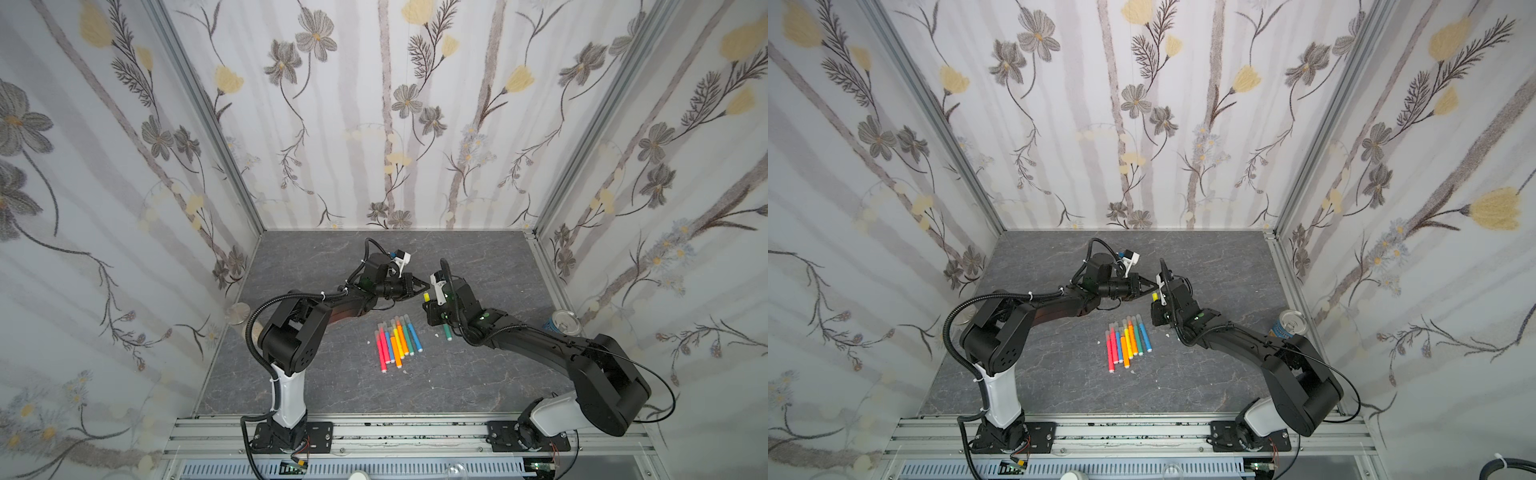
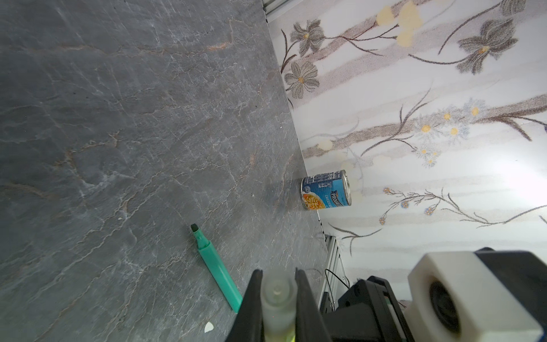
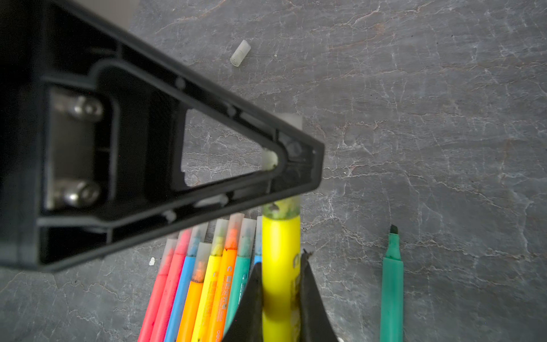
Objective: Open the pen caps
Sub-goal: 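Close the left gripper on the yellow highlighter's clear cap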
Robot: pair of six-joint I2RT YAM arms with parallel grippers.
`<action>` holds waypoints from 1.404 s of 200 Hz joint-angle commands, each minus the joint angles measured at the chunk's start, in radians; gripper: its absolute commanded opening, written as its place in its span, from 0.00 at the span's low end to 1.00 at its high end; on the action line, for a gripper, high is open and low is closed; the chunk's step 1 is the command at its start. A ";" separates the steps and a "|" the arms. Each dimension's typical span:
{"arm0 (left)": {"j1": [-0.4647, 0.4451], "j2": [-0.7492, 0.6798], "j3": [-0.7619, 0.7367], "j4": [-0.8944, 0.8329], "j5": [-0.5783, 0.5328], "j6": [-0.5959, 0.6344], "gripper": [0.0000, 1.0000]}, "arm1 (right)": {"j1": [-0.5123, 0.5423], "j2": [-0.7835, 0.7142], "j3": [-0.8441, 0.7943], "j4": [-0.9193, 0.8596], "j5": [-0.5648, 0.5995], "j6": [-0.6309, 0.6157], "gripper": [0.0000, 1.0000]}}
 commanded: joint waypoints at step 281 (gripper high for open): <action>0.102 -0.194 -0.105 0.052 -0.105 0.020 0.65 | 0.056 -0.236 -0.211 0.036 0.040 0.011 0.00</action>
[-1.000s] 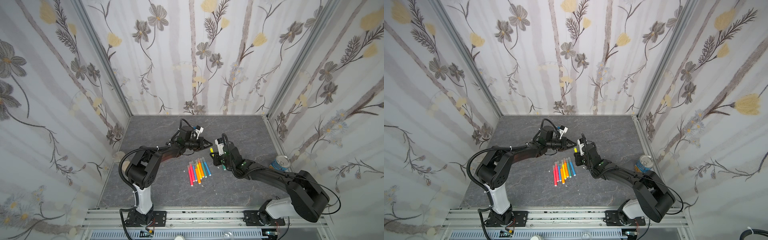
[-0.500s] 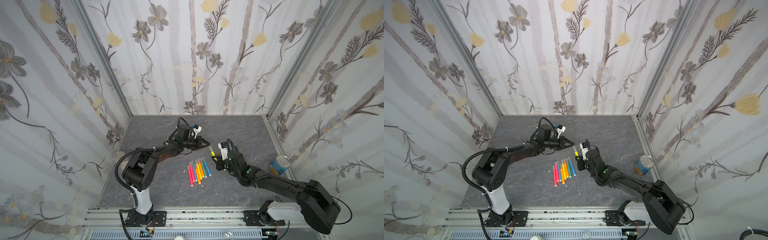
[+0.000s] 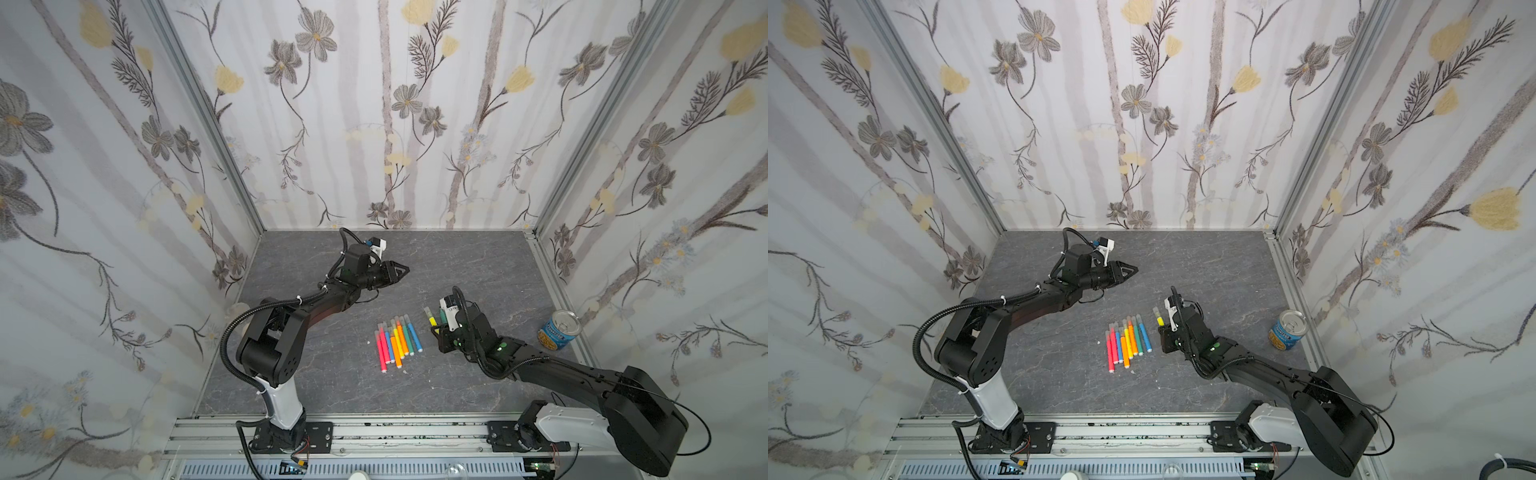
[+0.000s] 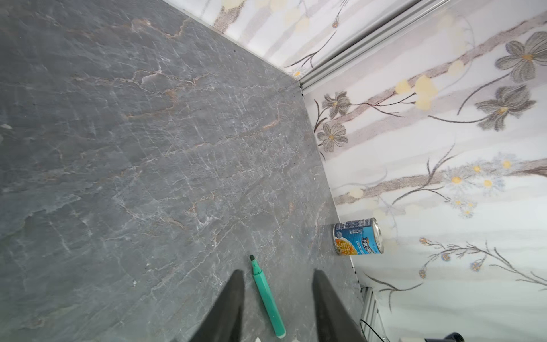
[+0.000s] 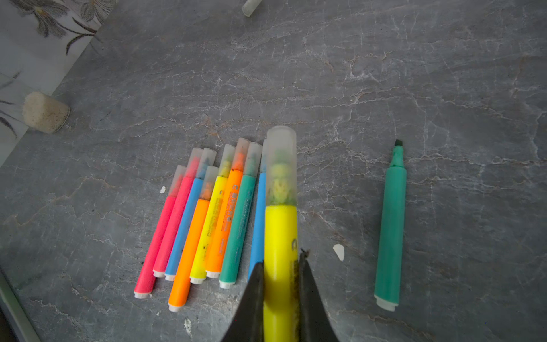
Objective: Open the pen caps
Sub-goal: 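Close the left gripper on the yellow highlighter's clear cap, then pull the cap away with the left gripper while the right holds the body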
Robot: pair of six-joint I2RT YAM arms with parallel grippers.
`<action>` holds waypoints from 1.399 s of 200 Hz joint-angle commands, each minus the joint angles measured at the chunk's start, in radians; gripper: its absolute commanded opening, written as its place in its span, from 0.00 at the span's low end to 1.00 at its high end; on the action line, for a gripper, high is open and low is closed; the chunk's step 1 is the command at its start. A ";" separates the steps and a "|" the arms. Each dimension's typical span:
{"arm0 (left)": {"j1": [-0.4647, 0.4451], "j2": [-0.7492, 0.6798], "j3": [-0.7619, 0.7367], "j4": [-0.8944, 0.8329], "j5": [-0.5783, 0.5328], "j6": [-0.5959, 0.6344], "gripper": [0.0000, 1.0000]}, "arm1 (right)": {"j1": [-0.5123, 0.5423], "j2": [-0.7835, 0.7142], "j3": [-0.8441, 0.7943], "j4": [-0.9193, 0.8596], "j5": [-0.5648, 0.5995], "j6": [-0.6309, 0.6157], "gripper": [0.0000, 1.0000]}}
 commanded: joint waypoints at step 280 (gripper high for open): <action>-0.136 0.079 -0.083 0.364 0.123 -0.285 0.45 | -0.020 0.108 0.176 0.065 0.006 -0.053 0.00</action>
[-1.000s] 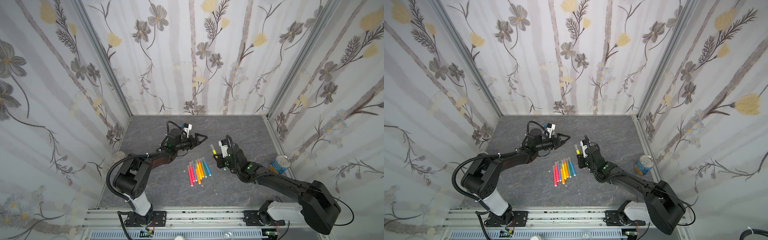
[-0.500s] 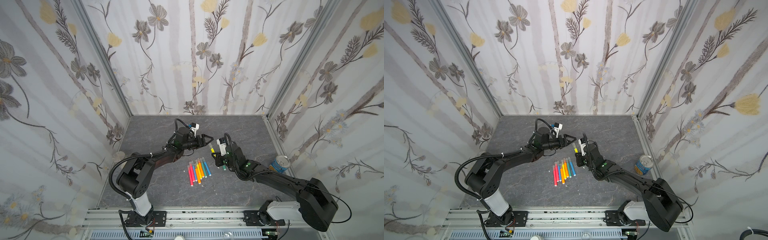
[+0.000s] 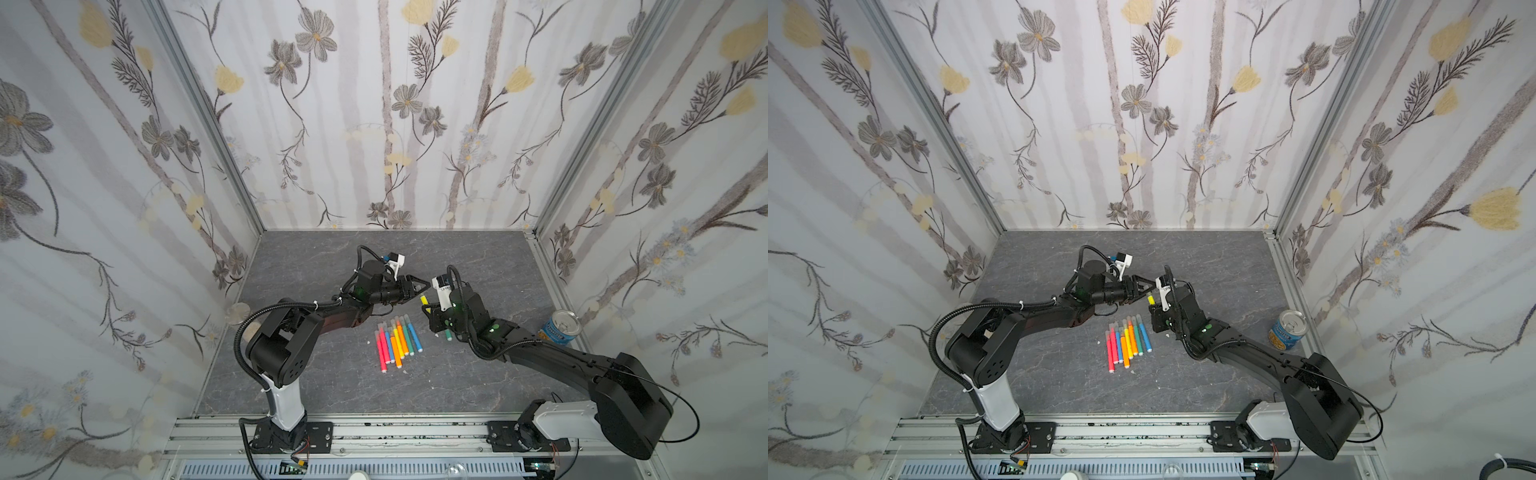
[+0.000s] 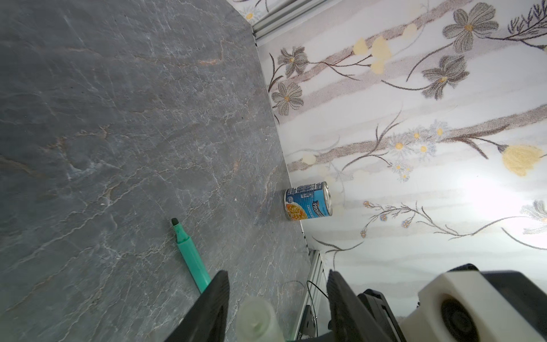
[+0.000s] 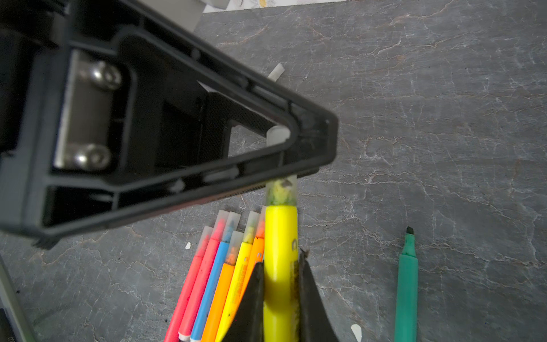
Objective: Open the pen caps
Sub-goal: 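Pull the cap away with the left gripper while the right holds the body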
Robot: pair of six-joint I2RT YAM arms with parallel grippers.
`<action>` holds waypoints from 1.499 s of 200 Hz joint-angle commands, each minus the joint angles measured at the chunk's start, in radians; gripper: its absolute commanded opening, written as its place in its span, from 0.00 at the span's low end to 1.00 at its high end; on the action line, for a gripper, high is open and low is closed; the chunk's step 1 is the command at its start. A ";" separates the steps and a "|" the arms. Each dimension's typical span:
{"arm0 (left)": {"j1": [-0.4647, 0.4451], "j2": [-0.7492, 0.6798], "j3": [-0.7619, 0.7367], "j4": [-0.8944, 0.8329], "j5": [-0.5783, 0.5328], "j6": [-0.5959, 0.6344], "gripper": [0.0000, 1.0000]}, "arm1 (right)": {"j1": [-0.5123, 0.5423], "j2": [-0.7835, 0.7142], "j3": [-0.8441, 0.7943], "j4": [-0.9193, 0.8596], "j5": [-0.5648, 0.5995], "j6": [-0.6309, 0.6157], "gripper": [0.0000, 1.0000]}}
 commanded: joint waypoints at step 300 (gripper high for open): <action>0.155 0.003 -0.031 -0.050 -0.024 0.099 0.00 | 0.011 -0.088 -0.189 0.070 0.006 0.006 0.00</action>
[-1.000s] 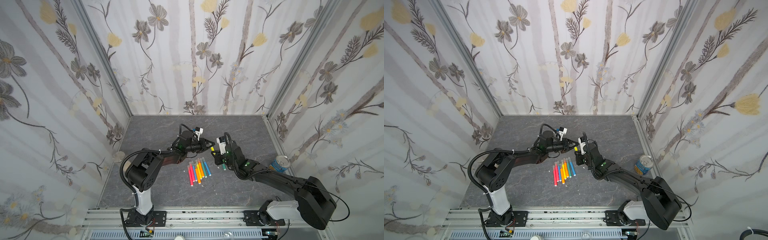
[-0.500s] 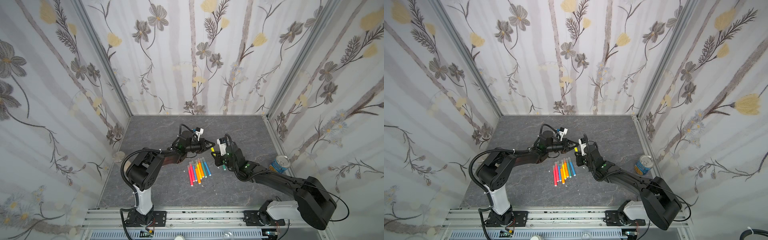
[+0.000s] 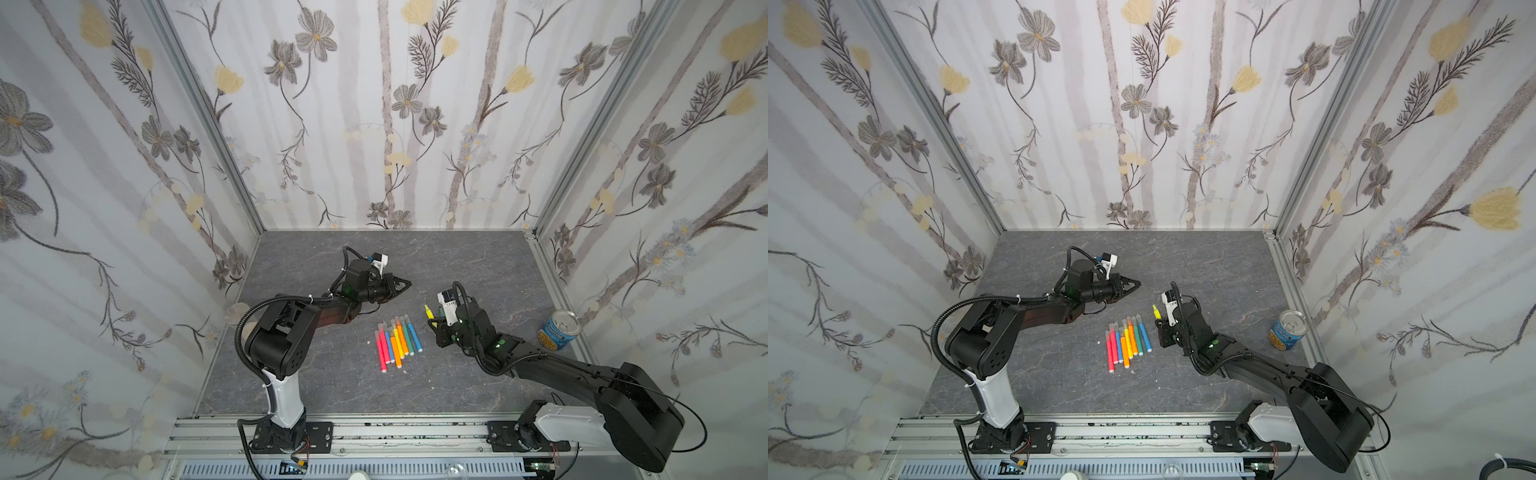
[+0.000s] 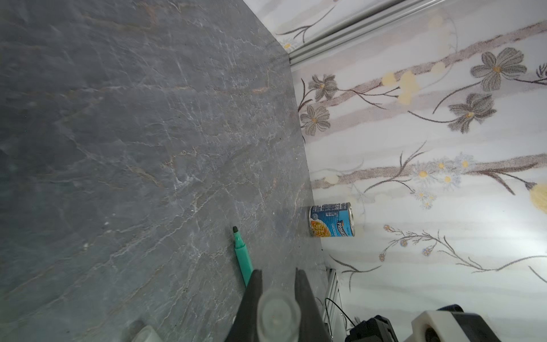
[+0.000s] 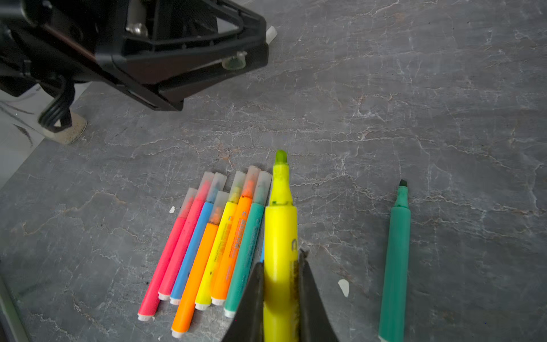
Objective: Open the pen caps
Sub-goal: 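Pull the cap away with the left gripper while the right holds the body, then lower the uncapped yellow highlighter with the right gripper while the left withdraws the cap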
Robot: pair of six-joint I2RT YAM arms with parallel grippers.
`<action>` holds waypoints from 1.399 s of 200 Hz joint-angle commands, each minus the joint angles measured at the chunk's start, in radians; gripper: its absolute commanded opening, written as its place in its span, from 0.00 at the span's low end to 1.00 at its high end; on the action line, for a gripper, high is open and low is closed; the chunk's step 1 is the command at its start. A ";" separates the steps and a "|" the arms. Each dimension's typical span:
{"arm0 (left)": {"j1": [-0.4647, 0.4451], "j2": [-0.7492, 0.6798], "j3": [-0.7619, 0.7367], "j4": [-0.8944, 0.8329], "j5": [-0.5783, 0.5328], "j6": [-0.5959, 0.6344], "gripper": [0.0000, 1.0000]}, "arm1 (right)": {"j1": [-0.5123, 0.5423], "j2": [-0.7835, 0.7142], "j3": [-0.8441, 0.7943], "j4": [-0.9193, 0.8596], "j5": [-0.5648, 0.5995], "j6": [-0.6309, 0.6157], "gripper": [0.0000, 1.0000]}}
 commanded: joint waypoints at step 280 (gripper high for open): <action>0.235 -0.107 -0.019 -0.342 -0.055 0.325 0.00 | 0.031 0.381 0.254 -0.247 0.255 0.075 0.09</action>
